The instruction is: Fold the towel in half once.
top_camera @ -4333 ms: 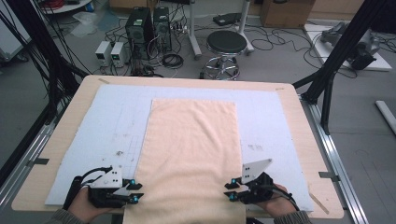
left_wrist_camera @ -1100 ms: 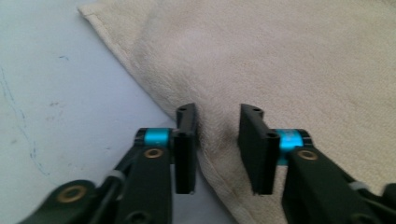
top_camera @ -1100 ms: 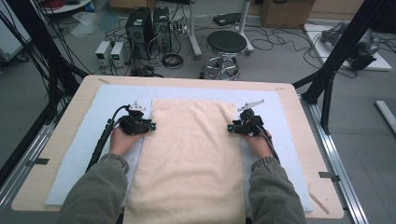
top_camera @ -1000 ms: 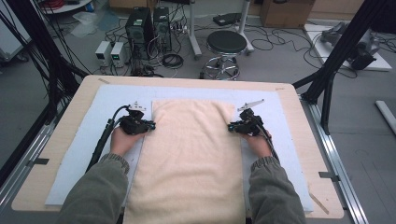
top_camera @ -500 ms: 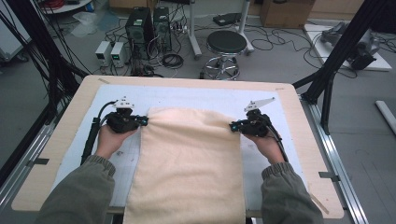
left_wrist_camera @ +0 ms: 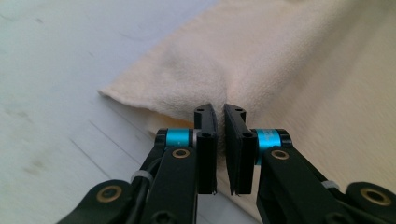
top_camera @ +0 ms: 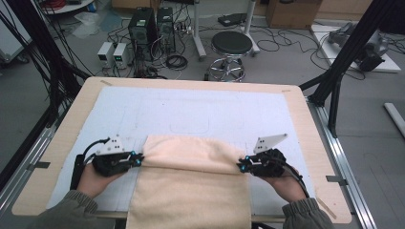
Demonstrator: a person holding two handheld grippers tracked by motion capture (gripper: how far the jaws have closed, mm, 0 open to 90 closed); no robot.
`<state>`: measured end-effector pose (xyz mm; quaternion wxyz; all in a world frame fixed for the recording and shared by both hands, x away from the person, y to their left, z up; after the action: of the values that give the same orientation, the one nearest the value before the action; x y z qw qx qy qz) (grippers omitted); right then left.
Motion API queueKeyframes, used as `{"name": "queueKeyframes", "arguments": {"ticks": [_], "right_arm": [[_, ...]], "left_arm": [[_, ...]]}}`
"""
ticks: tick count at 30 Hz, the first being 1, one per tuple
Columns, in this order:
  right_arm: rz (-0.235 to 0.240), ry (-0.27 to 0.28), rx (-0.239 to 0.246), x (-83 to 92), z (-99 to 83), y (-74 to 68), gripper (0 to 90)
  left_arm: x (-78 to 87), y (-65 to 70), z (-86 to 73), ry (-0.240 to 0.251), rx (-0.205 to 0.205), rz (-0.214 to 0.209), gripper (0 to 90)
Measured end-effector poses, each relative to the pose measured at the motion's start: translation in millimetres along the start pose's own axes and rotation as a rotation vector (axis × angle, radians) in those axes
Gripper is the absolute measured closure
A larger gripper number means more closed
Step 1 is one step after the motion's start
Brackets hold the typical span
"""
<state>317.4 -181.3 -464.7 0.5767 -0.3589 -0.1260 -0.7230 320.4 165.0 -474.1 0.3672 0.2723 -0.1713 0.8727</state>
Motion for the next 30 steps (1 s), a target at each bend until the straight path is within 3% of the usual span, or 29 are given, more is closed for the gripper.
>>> {"name": "queueKeyframes", "arguments": {"ticks": [3,5,9,13,15,21,24,26,30], "right_arm": [[-0.014,0.001,-0.029,-1.8,-13.6,-0.5,61.6],[-0.020,0.037,-0.048,3.6,-12.7,0.4,57.8],[-0.061,0.092,-0.042,15.0,-0.1,10.3,52.3],[-0.102,0.103,-0.044,11.0,9.9,28.3,48.9],[-0.125,0.083,-0.063,3.6,10.0,40.1,46.5],[-0.128,0.057,-0.136,-17.1,7.3,71.0,42.0],[-0.125,0.022,-0.140,-26.6,5.5,78.0,43.5],[-0.099,0.008,-0.141,-32.3,4.9,77.3,52.6],[-0.041,-0.005,-0.136,-39.4,4.8,73.4,69.4]], "left_arm": [[4.9,2.5,-7.9,-0.019,0.012,-0.021,68.7],[8.2,-3.4,-3.5,-0.011,0.030,-0.013,62.3],[6.5,-16.3,13.9,0.029,0.050,0.011,57.2],[-11.3,-27.7,25.4,0.050,0.075,0.054,53.5],[-21.5,-33.4,26.4,0.047,0.087,0.076,52.5],[-54.1,-55.2,18.6,-0.002,0.174,0.129,48.0],[-64.4,-59.1,10.5,-0.043,0.210,0.123,47.5],[-68.9,-56.7,6.4,-0.068,0.211,0.101,47.9],[-69.2,-49.7,8.1,-0.060,0.188,0.066,63.5]]}}
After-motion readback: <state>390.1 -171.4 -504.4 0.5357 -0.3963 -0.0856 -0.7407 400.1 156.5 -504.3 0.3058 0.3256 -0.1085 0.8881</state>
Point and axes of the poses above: each handheld gripper's, and its own axes: x roughly backward along the jaws, z roughly out of its top, y roughly to its right, the point moved 10 cm from there along -x, roughly forward along the jaws, and after that the axes turned 11 degrees about z, right-handed, at the moved point
